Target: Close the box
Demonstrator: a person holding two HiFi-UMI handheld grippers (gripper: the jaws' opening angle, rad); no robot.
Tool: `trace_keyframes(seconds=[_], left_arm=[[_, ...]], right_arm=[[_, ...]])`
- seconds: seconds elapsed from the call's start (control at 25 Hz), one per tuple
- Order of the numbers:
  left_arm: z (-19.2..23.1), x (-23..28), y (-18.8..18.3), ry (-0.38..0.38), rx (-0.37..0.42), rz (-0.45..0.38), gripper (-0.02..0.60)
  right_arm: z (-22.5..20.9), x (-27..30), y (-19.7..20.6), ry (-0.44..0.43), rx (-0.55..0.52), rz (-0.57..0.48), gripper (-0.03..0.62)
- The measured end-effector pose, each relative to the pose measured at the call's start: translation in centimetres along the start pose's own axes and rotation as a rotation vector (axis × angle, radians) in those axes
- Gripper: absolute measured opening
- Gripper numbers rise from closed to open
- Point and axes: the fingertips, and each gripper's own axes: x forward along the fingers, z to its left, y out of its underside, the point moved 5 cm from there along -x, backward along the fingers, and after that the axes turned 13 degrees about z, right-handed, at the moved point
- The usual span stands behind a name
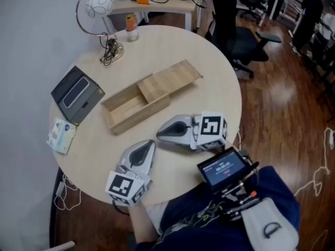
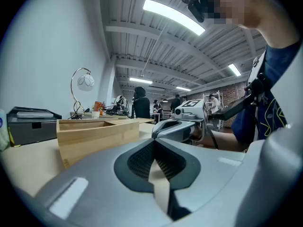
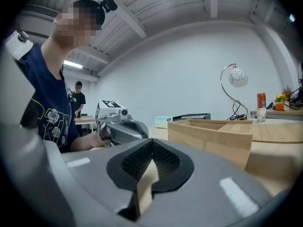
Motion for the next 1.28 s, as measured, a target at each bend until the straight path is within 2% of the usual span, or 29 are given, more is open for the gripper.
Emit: trace_keyframes(seconds=[0.8, 0.88, 0.96, 1.0, 1.04, 1.08, 1.16, 1.2, 1.28], left_arm=[[0.1, 0.0, 0.0, 0.005, 0.013, 0.001, 0.003], [0.4, -0.1, 0.0, -0.013, 0.001, -0.003, 0.003], [1.2, -0.9, -0.1, -0.095, -0.003, -0.015, 0.005], [1.9, -1.6, -0.2, -0.169, 0.020, -0.016, 0.110], [2.8, -2.3, -0.4, -0.260, 0.065, 0.000, 0.285], [4.1, -3.0, -0.4, -0.358, 0.118, 0.040, 0.409], [7.4, -3.6, 0.2, -0.501, 0.187, 0.176, 0.430], [9.0, -3.3, 0.6, -0.521, 0.188, 0.245, 0.430], [11.0, -1.9, 1.3, -0.485, 0.136, 0.339, 0.430]], right_arm=[[0.1, 0.2, 0.1, 0.003, 0.002, -0.010, 0.021], [-0.3, -0.2, 0.0, 0.027, -0.001, -0.038, 0.021], [-1.9, -3.0, -0.5, 0.136, 0.034, -0.100, 0.021], [-3.5, -5.5, -1.1, 0.233, 0.077, -0.123, 0.021], [-5.5, -8.6, -2.0, 0.345, 0.127, -0.137, 0.021], [-8.0, -11.7, -2.7, 0.455, 0.179, -0.141, 0.021], [-13.7, -17.2, -2.1, 0.649, 0.319, -0.082, 0.021], [-16.6, -19.2, -0.7, 0.732, 0.408, -0.003, 0.021], [-21.7, -21.1, 2.8, 0.853, 0.554, 0.230, 0.021]])
